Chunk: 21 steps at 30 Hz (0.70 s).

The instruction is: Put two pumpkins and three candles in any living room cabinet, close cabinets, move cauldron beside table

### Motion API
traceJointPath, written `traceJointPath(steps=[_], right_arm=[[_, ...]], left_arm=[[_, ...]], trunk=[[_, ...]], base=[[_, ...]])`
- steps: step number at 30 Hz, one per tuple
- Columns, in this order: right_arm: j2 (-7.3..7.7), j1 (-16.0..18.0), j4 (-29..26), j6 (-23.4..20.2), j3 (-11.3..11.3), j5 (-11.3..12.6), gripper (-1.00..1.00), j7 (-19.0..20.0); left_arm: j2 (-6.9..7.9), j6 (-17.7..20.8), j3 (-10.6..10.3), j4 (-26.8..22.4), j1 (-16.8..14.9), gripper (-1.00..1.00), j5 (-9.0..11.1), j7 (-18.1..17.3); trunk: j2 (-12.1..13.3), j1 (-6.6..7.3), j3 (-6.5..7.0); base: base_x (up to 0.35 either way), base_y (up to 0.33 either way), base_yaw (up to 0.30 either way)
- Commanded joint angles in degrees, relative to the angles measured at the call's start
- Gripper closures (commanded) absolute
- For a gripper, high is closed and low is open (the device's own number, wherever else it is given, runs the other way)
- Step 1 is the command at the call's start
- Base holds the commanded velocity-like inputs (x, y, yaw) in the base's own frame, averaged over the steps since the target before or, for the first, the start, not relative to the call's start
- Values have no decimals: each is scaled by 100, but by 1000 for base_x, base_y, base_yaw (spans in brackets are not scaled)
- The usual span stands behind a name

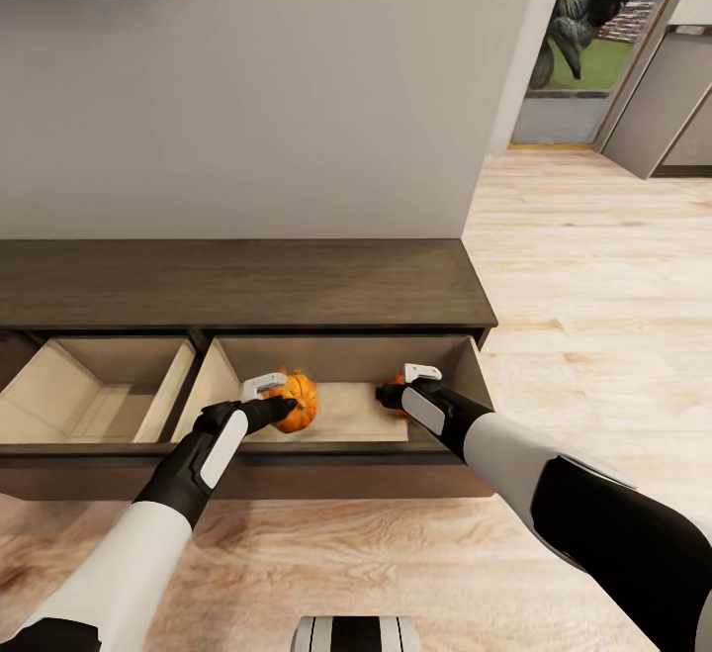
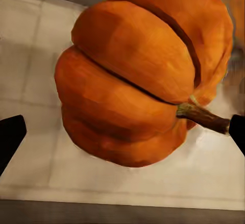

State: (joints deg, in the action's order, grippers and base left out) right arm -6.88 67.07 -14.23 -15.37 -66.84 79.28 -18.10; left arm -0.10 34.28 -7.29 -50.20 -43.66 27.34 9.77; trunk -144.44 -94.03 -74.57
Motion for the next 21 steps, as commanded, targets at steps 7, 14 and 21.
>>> traceJointPath(steps=[7,14,21], right_arm=[[2,4,-16,-18,-31,26,-100,-30],[2,5,-18,-18,-31,26,-100,-32],[2,7,-17,-12,-31,22,-100,-29]], left_arm=[[17,21,-10,-8,-2,-100,84,45],[20,32,-10,-8,-2,-100,97,32],[27,43,7,-23,-2,-100,111,25]], trunk=[[-2,1,-5],[7,19,151],[17,37,306]], base=[[0,0,0],[0,0,0],[0,0,0]])
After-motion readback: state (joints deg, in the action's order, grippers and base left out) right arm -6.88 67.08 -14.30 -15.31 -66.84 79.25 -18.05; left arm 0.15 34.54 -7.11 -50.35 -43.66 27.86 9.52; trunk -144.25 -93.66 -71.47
